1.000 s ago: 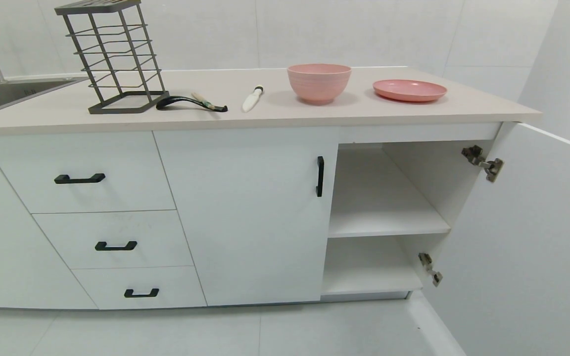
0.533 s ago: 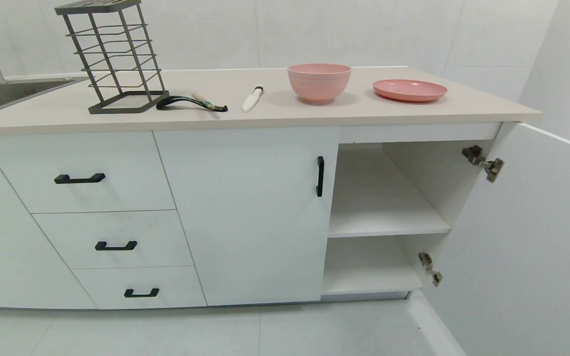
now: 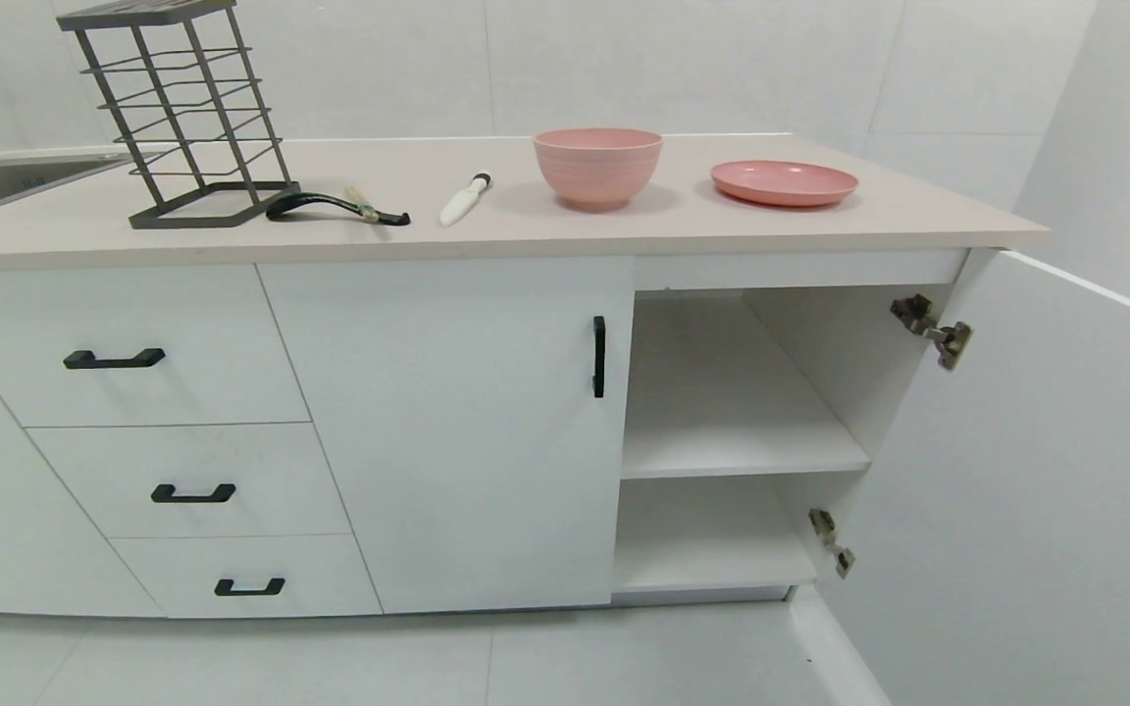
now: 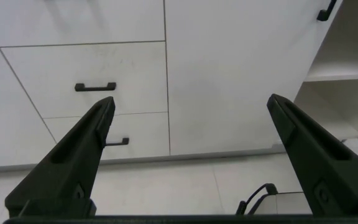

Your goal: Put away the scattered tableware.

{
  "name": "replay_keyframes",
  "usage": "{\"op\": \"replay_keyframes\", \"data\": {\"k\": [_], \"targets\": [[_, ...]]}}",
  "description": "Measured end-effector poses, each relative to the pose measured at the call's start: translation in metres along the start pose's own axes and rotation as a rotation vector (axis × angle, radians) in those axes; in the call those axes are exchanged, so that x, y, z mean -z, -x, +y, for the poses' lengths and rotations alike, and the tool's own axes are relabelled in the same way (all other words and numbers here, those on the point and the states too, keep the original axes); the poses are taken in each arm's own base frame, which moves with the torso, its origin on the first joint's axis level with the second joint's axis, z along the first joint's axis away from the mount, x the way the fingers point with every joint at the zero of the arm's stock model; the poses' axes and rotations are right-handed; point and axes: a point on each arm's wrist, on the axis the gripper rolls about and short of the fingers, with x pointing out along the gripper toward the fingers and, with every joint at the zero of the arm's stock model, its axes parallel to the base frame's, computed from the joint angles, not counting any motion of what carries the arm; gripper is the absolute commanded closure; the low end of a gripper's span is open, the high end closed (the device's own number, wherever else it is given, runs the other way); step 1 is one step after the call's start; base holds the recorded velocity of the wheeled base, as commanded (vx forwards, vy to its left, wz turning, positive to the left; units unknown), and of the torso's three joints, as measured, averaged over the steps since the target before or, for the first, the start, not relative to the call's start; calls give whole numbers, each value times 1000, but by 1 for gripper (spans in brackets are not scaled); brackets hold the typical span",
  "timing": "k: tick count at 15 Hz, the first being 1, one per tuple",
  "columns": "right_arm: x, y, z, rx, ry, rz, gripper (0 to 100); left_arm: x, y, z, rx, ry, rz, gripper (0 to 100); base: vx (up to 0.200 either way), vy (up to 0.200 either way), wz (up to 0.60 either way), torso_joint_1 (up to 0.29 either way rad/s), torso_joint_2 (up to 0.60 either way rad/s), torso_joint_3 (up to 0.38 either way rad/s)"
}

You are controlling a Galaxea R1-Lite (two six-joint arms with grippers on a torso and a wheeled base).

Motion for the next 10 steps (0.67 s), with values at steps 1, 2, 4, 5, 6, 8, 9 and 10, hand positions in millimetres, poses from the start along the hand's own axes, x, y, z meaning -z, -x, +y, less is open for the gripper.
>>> {"op": "replay_keyframes", "data": {"k": [1, 2, 4, 5, 6, 8, 9, 10], "targets": [[0, 0, 0, 0, 0, 0, 0, 0, 0, 0, -1, 0, 0, 0, 200, 0, 0, 2, 2, 7], [0, 0, 0, -1, 0, 0, 0, 0, 0, 0, -1, 0, -1, 0, 200, 0, 0, -2, 7, 2], [0, 0, 0, 0, 0, 1, 0, 0, 0, 0, -2, 0, 0, 0, 200, 0, 0, 5, 0, -2], [0, 0, 0, 0, 0, 2, 0, 0, 0, 0, -2, 0, -1, 0, 200, 0, 0, 2, 2, 2], [0, 0, 0, 0, 0, 1, 0, 0, 0, 0, -3, 0, 0, 0, 200, 0, 0, 7, 2, 7], [0, 0, 0, 2, 1, 1, 0, 0, 0, 0, -3, 0, 0, 0, 200, 0, 0, -2, 2, 7], [0, 0, 0, 2, 1, 3, 0, 0, 0, 0, -2, 0, 0, 0, 200, 0, 0, 2, 2, 2], [0, 0, 0, 5, 1, 0, 0, 0, 0, 0, -3, 0, 0, 0, 0, 0, 0, 0, 0, 0]]}}
